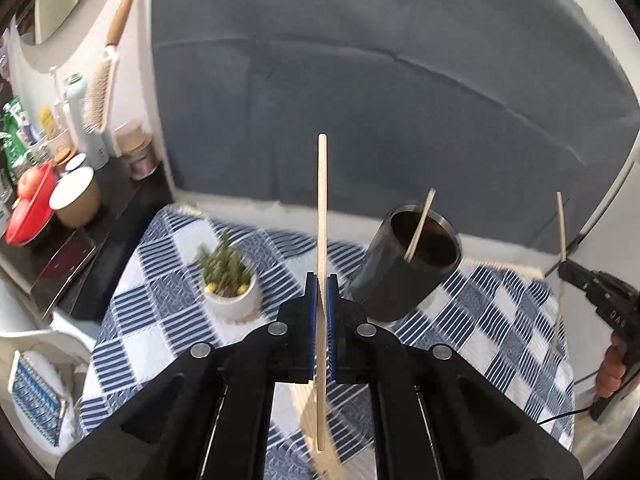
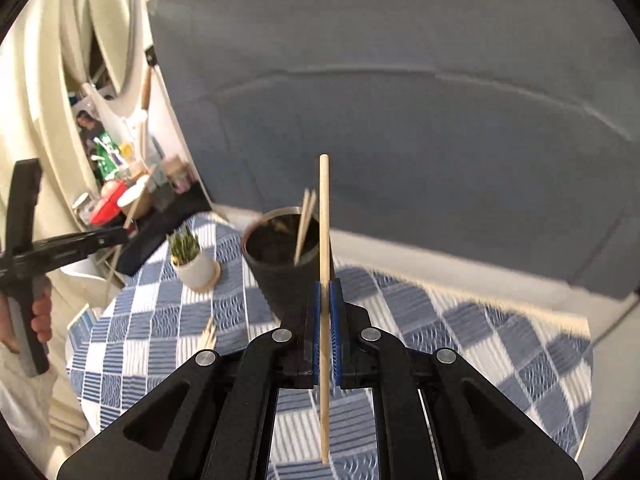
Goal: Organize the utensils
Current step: 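Lift and carry both held chopsticks upright over the black cup, then lower both chopsticks into the black cup and open both tools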
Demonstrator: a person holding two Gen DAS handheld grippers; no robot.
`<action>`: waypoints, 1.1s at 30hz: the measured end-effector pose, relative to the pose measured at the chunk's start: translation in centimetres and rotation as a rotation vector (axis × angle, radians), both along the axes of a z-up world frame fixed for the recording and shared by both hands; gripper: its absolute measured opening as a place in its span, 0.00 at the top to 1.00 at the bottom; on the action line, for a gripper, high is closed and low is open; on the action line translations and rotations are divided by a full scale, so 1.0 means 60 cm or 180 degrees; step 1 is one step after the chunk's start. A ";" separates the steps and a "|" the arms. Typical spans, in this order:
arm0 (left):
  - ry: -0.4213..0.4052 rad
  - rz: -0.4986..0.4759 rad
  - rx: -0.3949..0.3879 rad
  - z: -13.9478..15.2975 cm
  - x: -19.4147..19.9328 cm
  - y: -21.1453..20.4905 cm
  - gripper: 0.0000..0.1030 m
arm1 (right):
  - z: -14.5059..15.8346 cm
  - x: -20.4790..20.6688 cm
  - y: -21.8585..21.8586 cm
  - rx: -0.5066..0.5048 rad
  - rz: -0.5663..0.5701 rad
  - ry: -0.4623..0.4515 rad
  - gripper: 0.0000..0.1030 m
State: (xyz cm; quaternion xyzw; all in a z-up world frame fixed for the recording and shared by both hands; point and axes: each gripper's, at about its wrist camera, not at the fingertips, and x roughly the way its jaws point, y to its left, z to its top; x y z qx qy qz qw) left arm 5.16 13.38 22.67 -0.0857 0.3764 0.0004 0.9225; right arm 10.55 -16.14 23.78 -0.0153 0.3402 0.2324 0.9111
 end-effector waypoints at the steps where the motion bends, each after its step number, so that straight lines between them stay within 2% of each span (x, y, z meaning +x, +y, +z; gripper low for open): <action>1: -0.0030 -0.0002 -0.0014 0.005 0.009 -0.003 0.95 | 0.006 0.012 0.002 0.0031 0.0040 -0.0040 0.95; 4: -0.0153 -0.0075 -0.0076 0.018 0.035 -0.017 0.95 | 0.016 0.043 0.006 0.0173 0.0168 -0.0101 0.95; 7: -0.0408 -0.0330 -0.0383 0.026 0.054 -0.029 0.95 | 0.020 0.072 0.012 0.0324 0.0271 -0.0165 0.95; 11: -0.0633 -0.0530 -0.0520 0.024 0.081 -0.053 0.95 | 0.017 0.115 0.027 0.0527 0.0374 -0.0230 0.95; 19: -0.0692 -0.0552 -0.0614 0.003 0.142 -0.070 0.95 | -0.005 0.182 0.064 0.0794 0.0615 -0.0253 0.95; 25: -0.0788 -0.0613 -0.0670 0.001 0.190 -0.079 0.95 | -0.013 0.220 0.066 0.1083 0.0676 -0.0309 0.95; 33: -0.0885 -0.0634 -0.0816 -0.028 0.233 -0.093 0.95 | -0.043 0.257 0.073 0.1221 0.0711 -0.0241 0.95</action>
